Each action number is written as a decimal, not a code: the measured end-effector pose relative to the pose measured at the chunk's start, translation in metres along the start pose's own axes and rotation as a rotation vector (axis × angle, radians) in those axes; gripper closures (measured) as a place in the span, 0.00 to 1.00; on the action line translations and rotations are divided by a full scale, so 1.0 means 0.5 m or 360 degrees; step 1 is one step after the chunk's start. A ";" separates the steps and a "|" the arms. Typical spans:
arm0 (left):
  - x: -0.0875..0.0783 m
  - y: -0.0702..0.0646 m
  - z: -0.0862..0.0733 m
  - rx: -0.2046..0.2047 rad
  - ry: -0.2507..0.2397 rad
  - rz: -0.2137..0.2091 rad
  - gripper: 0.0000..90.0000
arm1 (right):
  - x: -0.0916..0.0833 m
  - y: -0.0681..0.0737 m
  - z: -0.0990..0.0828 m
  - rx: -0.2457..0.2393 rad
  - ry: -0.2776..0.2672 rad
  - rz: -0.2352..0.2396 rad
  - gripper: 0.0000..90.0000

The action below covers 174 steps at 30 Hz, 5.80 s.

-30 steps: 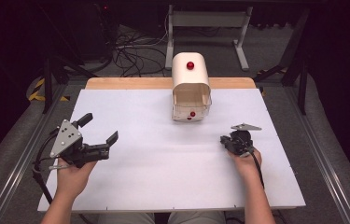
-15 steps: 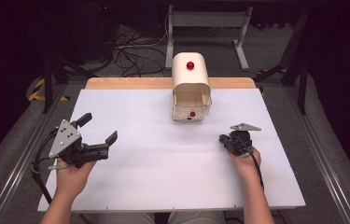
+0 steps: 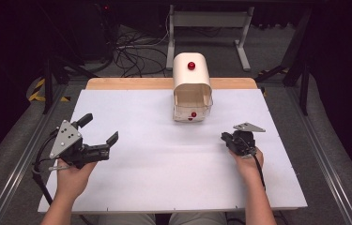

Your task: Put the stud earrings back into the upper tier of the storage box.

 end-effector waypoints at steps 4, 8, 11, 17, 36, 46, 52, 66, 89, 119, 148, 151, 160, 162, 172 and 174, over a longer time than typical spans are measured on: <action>0.000 -0.001 0.000 0.0000 0.0000 -0.0001 0.03 | -0.004 0.004 0.006 -0.0022 -0.0040 0.0001 0.95; 0.002 -0.001 0.000 -0.0003 0.0000 -0.0002 0.03 | -0.009 0.007 0.010 -0.0033 -0.0073 0.0003 0.95; 0.002 -0.002 0.000 0.0000 0.0001 -0.0002 0.03 | -0.013 0.009 0.014 -0.0024 -0.0095 0.0008 0.95; 0.003 -0.002 -0.001 0.0002 0.0006 -0.0003 0.03 | -0.022 0.013 0.021 -0.0023 -0.0142 0.0003 0.95; 0.003 -0.002 -0.002 0.0002 0.0010 -0.0005 0.03 | -0.049 0.028 0.045 -0.0037 -0.0307 0.0008 0.95; 0.002 -0.002 0.000 0.0000 0.0002 -0.0003 0.03 | -0.064 0.039 0.058 -0.0052 -0.0387 0.0011 0.95; 0.002 -0.002 0.000 0.0000 -0.0001 -0.0002 0.03 | -0.074 0.046 0.068 -0.0069 -0.0424 0.0008 0.95; 0.001 -0.001 0.001 0.0002 0.0001 -0.0001 0.03 | -0.083 0.064 0.083 -0.0097 -0.0475 0.0055 0.95; -0.002 0.001 0.004 0.0006 -0.0006 0.0003 0.03 | -0.094 0.101 0.123 -0.0131 -0.0563 0.0074 0.95; -0.003 0.001 0.006 0.0007 -0.0011 -0.0002 0.03 | -0.098 0.138 0.172 -0.0163 -0.0619 0.0106 0.95; -0.008 0.008 0.005 0.0002 -0.0019 0.0005 0.03 | -0.059 0.158 0.199 -0.0201 -0.0583 0.0046 0.95; -0.008 0.008 0.006 0.0004 -0.0019 0.0006 0.03 | -0.058 0.159 0.199 -0.0211 -0.0580 0.0043 0.95; -0.008 0.008 0.006 0.0002 -0.0018 0.0007 0.03 | -0.055 0.163 0.197 -0.0253 -0.0575 0.0023 0.92; -0.008 0.008 0.005 0.0004 -0.0017 0.0006 0.03 | -0.056 0.163 0.198 -0.0253 -0.0575 0.0028 0.92; -0.007 0.006 0.005 0.0007 -0.0011 0.0003 0.03 | -0.068 0.160 0.197 -0.0230 -0.0613 0.0047 0.81; -0.007 0.005 0.005 0.0005 -0.0014 0.0002 0.03 | -0.070 0.158 0.195 -0.0230 -0.0619 0.0040 0.81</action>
Point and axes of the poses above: each handheld gripper's, and its own axes: x roughly forward along the jaws, z roughly out of its top, y roughly to its left, the point moved 5 cm from there along x, roughly forward along the jaws, and after that the axes turned 10 degrees about x, right-handed, at the moved point
